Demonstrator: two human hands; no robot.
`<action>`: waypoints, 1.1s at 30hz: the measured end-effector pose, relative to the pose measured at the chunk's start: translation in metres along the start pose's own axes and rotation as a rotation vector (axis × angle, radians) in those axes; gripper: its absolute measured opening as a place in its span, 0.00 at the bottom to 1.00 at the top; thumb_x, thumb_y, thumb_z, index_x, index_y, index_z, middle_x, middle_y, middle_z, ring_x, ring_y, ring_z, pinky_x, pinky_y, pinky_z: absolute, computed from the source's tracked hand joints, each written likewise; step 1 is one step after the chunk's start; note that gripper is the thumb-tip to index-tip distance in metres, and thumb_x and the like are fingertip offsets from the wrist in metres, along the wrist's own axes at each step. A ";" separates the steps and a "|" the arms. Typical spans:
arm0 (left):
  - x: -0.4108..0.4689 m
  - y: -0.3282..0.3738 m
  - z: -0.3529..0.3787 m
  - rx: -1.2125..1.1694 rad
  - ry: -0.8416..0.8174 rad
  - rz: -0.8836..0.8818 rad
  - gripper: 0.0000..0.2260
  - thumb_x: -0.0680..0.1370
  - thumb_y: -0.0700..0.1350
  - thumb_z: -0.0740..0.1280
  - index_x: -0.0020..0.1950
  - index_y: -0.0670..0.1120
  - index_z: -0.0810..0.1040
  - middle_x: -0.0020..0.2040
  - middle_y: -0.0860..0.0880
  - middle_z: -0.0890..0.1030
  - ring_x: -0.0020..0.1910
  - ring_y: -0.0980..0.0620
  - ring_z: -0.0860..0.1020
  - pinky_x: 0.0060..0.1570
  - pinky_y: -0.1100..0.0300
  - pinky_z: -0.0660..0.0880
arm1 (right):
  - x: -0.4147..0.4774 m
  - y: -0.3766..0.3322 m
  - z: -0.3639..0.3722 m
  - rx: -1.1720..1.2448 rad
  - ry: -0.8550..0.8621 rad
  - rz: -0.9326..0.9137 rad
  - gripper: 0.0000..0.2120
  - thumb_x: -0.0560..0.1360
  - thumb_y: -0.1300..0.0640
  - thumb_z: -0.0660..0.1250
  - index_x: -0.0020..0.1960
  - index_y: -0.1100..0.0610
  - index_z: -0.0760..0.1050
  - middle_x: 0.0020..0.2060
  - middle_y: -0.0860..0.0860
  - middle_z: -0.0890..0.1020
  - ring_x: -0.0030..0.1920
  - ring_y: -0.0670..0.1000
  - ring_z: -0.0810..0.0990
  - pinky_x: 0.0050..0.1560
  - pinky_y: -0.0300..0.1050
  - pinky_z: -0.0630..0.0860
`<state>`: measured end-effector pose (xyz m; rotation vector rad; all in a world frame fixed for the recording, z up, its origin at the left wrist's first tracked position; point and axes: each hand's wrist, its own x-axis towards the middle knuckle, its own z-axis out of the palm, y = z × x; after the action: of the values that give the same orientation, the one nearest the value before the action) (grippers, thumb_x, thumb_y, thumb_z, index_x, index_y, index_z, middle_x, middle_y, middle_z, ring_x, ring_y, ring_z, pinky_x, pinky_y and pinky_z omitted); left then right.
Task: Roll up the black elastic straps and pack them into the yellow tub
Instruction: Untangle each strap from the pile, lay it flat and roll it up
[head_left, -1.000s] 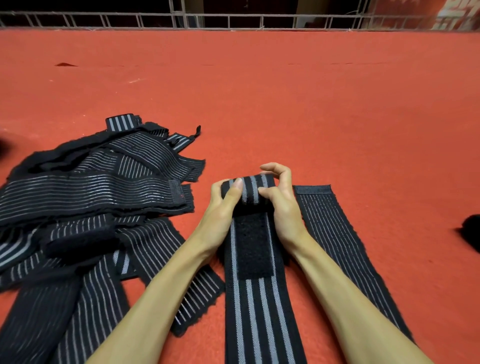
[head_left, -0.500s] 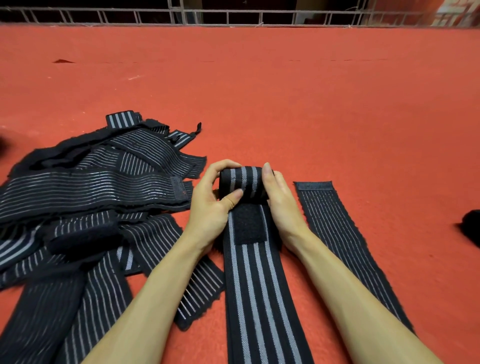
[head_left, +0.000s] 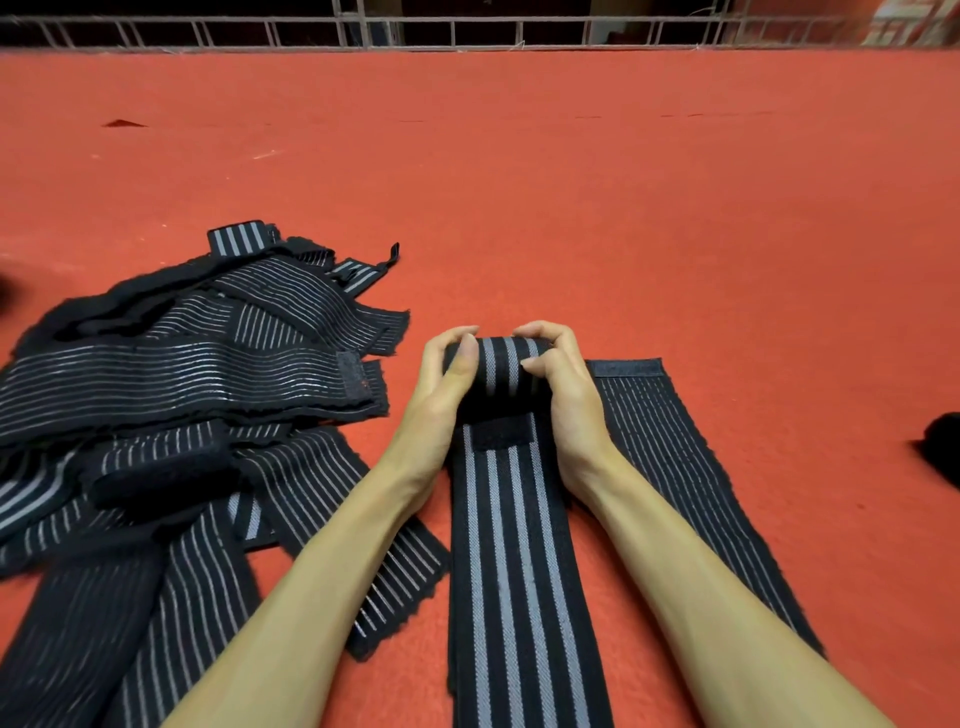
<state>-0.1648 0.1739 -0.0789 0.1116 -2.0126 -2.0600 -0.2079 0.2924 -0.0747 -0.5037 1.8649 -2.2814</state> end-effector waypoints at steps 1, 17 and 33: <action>0.001 -0.003 -0.001 0.020 -0.013 -0.017 0.19 0.74 0.66 0.61 0.61 0.59 0.71 0.59 0.55 0.79 0.60 0.55 0.78 0.59 0.56 0.74 | 0.000 0.000 -0.001 -0.006 -0.014 -0.022 0.16 0.68 0.57 0.57 0.54 0.55 0.71 0.43 0.53 0.74 0.42 0.49 0.72 0.43 0.42 0.71; 0.000 -0.004 -0.006 0.044 0.007 0.106 0.27 0.77 0.45 0.69 0.72 0.51 0.61 0.64 0.48 0.75 0.60 0.59 0.77 0.59 0.65 0.73 | 0.003 0.002 0.000 -0.222 0.067 0.003 0.18 0.81 0.43 0.56 0.63 0.53 0.69 0.59 0.49 0.77 0.60 0.45 0.76 0.63 0.44 0.72; -0.002 -0.006 -0.002 0.141 0.010 0.062 0.33 0.63 0.66 0.75 0.65 0.70 0.66 0.68 0.47 0.68 0.68 0.50 0.71 0.68 0.48 0.69 | 0.001 -0.001 -0.004 -0.006 0.010 0.043 0.13 0.79 0.60 0.62 0.63 0.59 0.69 0.44 0.47 0.79 0.40 0.40 0.80 0.43 0.34 0.76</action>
<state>-0.1634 0.1722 -0.0847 0.0837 -2.1262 -1.8765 -0.2101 0.2964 -0.0741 -0.4490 1.8693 -2.2557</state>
